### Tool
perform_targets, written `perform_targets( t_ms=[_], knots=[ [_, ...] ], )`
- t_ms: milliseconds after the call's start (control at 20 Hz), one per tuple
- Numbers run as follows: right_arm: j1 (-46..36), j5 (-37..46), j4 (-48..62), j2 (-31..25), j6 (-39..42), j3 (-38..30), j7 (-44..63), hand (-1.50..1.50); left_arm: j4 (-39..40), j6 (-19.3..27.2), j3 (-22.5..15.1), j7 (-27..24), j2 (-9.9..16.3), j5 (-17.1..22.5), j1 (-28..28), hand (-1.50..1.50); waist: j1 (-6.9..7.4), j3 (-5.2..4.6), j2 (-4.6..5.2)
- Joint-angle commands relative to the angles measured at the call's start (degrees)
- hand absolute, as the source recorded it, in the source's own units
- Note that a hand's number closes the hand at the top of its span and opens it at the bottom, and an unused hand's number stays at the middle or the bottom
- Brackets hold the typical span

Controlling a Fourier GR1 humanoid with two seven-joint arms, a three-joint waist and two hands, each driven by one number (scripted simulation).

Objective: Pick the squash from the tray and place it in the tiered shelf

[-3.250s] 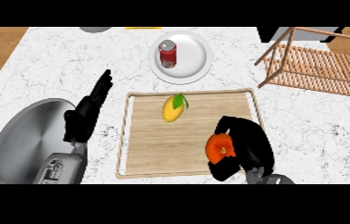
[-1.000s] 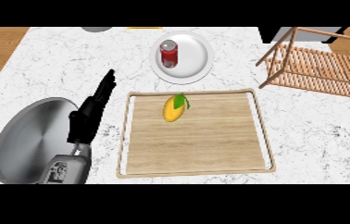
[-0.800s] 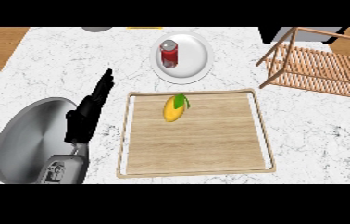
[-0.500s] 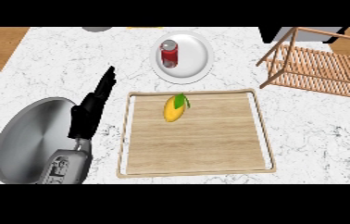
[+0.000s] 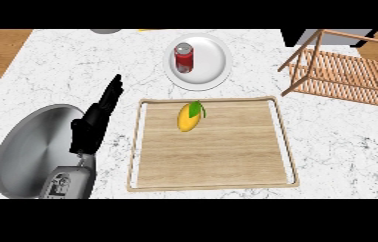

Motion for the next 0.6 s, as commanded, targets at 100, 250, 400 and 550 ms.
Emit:
perform_targets(
  t_ms=[100,250,400,550],
  knots=[
    [-2.72,3.02,13.52,1.43,-10.78,1.88,-12.05,1.5,-2.8,-1.16,-0.14,1.72,0.85,0.08,1.2,0.0,0.37,0.01,0.05],
    [-6.75,6.47,19.75,2.3,-14.06,3.16,-9.99,1.5,-1.57,-1.23,0.75,0.41,0.97,0.44,1.73,0.0,0.39,0.0,0.05],
    [-5.81,-5.47,16.48,7.68,-18.19,-4.01,-14.36,1.5,-0.83,0.91,-0.21,-0.32,-0.5,-1.21,0.13,0.0,0.27,0.1,0.03],
    [-9.29,-8.67,26.77,5.19,-20.06,-6.58,-21.57,1.5,-0.11,-0.23,-0.63,-2.0,-0.64,-0.73,2.09,0.0,0.55,0.04,0.19]
  ],
)
